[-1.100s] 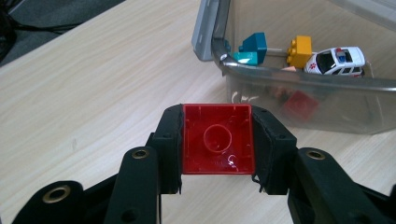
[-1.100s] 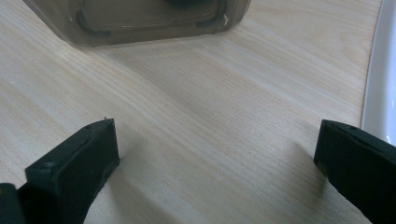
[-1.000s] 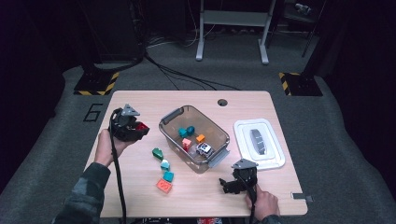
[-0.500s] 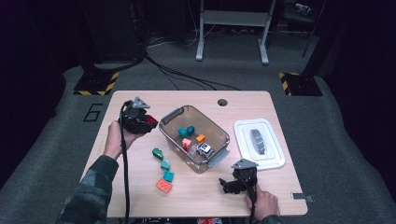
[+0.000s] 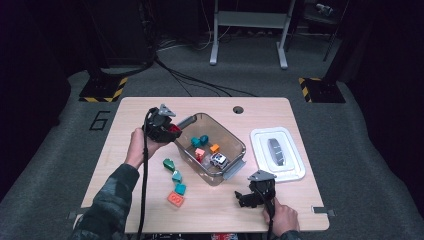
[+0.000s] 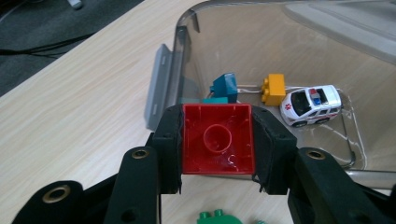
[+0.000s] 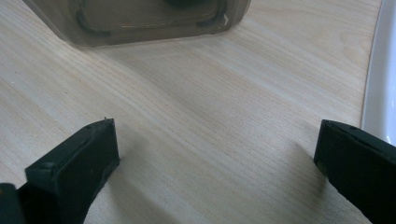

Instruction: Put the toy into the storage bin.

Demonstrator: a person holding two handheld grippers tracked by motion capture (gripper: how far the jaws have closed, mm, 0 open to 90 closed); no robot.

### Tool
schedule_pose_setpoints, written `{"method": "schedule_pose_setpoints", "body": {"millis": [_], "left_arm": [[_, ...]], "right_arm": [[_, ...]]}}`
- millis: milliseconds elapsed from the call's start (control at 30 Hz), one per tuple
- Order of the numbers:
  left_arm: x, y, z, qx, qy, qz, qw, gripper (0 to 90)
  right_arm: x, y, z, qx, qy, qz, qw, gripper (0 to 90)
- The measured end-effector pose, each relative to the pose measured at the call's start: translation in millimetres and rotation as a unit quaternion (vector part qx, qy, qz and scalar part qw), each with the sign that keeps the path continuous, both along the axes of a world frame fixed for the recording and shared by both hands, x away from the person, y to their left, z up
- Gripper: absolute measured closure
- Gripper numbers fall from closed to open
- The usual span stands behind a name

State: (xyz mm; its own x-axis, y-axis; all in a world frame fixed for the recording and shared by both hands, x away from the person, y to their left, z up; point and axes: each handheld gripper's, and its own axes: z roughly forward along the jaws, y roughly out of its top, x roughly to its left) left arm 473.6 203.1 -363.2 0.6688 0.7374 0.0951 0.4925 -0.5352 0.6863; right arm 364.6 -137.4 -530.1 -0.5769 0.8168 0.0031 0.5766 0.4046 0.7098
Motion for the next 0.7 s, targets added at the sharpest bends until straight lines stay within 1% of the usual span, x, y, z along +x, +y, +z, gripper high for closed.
{"method": "schedule_pose_setpoints", "body": {"millis": [67,100,233,300,367,400,433,467,500,567,700], "left_arm": [[1.0,-3.1,-3.2,-0.003,0.005,-0.001,1.0,58.9],[2.0,-4.6,-5.6,0.0,0.006,-0.003,1.0,58.9],[5.1,-9.5,-16.3,0.004,0.021,-0.006,0.9998,58.8],[5.6,-11.4,-19.9,0.008,0.023,-0.008,0.9997,58.8],[5.6,-12.1,-21.0,0.009,0.023,-0.012,0.9996,58.8],[5.5,-12.6,-20.8,0.009,0.026,-0.013,0.9995,58.7],[5.6,-13.6,-21.6,0.007,0.024,-0.012,0.9996,58.7],[5.7,-13.5,-21.2,0.012,0.026,-0.015,0.9995,58.7],[5.7,-14.4,-21.7,0.011,0.026,-0.014,0.9995,58.6],[6.2,-15.2,-22.7,0.019,0.03,-0.017,0.9992,58.5],[7.7,-16.0,-26.4,0.019,0.034,-0.018,0.9991,58.6]], "right_arm": [[0.0,0.0,0.0,0.0,0.0,0.0,1.0,0.0],[0.0,0.0,0.0,0.0,0.0,0.0,1.0,0.0],[0.0,0.0,0.0,0.0,0.0,0.0,1.0,0.0],[0.0,0.0,0.0,0.0,0.0,0.0,1.0,0.0],[0.0,0.0,0.0,0.0,0.0,0.0,1.0,0.0],[0.0,0.0,0.0,0.0,0.0,0.0,1.0,0.0],[0.0,0.0,0.0,0.0,0.0,0.0,1.0,0.0],[0.0,0.0,0.0,0.0,0.0,0.0,1.0,0.0],[0.0,0.0,0.0,0.0,0.0,0.0,1.0,0.0],[0.0,0.0,0.0,0.0,0.0,0.0,1.0,0.0],[0.0,0.0,0.0,0.0,0.0,0.0,1.0,0.0]]}}
